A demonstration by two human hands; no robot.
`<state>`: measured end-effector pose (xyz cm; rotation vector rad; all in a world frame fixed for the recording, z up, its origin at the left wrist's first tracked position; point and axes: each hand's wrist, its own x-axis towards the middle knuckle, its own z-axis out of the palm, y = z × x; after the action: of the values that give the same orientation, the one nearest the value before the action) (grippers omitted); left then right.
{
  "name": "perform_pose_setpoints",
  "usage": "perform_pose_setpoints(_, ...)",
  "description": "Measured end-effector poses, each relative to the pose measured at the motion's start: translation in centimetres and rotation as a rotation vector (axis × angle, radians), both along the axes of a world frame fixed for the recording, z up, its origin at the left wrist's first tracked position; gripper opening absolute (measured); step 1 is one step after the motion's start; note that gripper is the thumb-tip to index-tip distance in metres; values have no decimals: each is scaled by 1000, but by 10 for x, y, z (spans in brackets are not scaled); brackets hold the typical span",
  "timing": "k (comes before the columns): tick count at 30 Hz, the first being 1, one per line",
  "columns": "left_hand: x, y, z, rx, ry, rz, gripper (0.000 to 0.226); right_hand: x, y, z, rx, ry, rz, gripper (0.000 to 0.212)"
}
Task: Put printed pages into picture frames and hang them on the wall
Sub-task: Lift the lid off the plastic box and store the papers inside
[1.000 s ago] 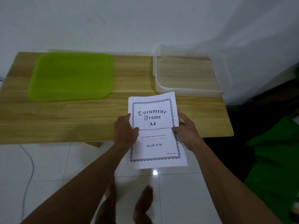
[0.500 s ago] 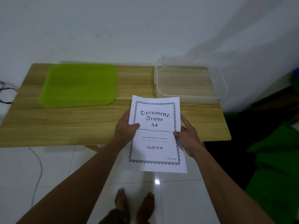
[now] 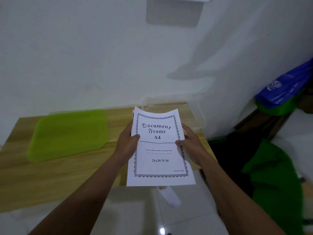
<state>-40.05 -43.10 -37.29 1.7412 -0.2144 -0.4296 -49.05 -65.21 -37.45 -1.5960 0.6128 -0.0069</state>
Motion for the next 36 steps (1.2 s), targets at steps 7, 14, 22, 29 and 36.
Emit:
perform_pose_setpoints(7, 26, -52, 8, 47, -80, -3, 57, 40, -69, 7, 3, 3, 74, 90)
perform_pose_setpoints(14, 53, -119, -24, 80, -13, 106, 62, 102, -156, -11, -72, 47, 300, 81)
perform_pose_setpoints(22, 84, -153, -60, 255, 32, 239, 85, 194, -235, -20, -250, 119, 496, 82)
perform_pose_setpoints(29, 129, -126, -93, 910, -101, -125, 167, 283, -250, -22, -566, 129, 906, 82)
perform_pose_setpoints(36, 153, -135, -89, 936, -19, -267, 158, 342, -205, -43, -944, 124, 1260, 76)
